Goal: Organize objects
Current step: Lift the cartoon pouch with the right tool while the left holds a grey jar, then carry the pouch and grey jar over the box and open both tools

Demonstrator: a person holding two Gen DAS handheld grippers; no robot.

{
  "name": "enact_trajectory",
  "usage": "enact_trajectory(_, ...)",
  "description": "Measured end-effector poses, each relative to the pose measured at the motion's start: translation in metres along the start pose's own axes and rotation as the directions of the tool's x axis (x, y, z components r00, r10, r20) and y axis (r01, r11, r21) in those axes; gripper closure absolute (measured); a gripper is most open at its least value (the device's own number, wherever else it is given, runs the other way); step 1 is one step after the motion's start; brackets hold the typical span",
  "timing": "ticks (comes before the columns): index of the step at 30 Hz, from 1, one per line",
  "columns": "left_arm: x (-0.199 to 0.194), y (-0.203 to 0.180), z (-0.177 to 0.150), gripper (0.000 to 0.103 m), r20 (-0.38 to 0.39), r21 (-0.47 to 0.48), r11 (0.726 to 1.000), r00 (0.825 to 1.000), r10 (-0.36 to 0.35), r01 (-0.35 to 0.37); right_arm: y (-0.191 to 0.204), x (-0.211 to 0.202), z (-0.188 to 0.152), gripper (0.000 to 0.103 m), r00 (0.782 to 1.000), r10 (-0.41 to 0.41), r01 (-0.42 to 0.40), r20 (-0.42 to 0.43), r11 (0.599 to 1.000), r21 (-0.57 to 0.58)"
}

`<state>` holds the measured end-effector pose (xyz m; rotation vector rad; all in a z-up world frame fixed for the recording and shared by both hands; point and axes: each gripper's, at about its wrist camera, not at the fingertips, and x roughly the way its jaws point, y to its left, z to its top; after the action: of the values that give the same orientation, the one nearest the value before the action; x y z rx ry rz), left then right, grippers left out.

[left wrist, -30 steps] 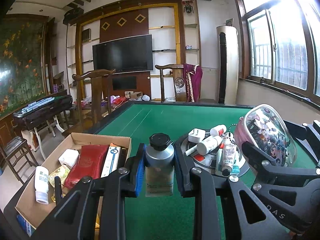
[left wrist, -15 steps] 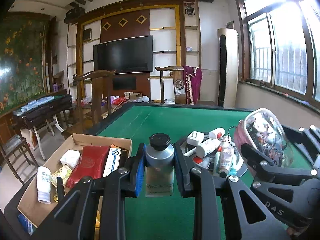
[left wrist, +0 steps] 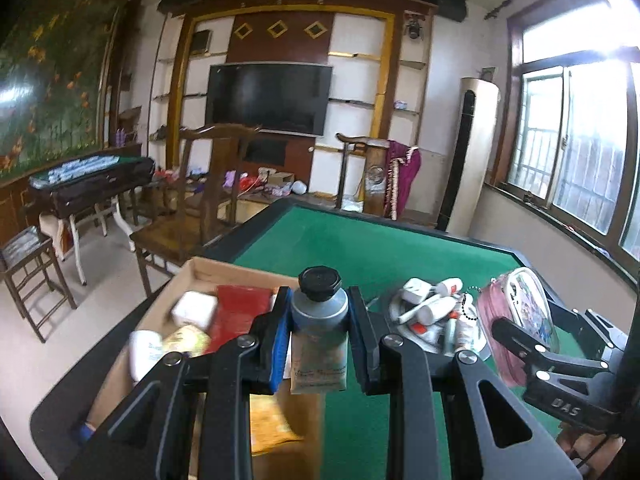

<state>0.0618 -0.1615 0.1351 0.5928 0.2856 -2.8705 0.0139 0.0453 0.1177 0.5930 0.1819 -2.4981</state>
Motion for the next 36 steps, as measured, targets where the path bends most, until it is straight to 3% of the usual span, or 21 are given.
enact_trajectory(7, -0.001, 0.079, -0.001, 0.077, -0.112, -0.09, 0.996, 0.994, -0.009, -0.001, 0.052, 0.021, 0.009, 0.021, 0.984, 0.172, -0.171, -0.057, 0.985, 0.014)
enact_trajectory(15, 0.001, 0.121, -0.016, 0.077, -0.241, -0.107, 0.994, 0.969, -0.057, 0.032, 0.119, 0.04, -0.007, 0.021, 0.942, 0.3, -0.307, -0.148, 0.951, -0.026)
enact_trajectory(21, 0.018, 0.121, -0.022, 0.077, -0.299, -0.09, 0.995, 0.952, -0.06, 0.035, 0.15, 0.066, -0.024, 0.021, 0.924, 0.307, -0.327, -0.23, 0.944, -0.053)
enact_trajectory(29, 0.046, 0.13, -0.033, 0.077, -0.39, -0.102, 0.993, 0.917, -0.089, 0.053, 0.158, 0.096, -0.041, 0.021, 0.91, 0.282, -0.311, -0.303, 0.949, -0.051)
enact_trajectory(36, 0.065, 0.137, -0.029, 0.077, -0.415, -0.099, 0.994, 0.907, -0.075, 0.037, 0.166, 0.115, -0.05, 0.021, 0.9, 0.268, -0.302, -0.344, 0.952, -0.048)
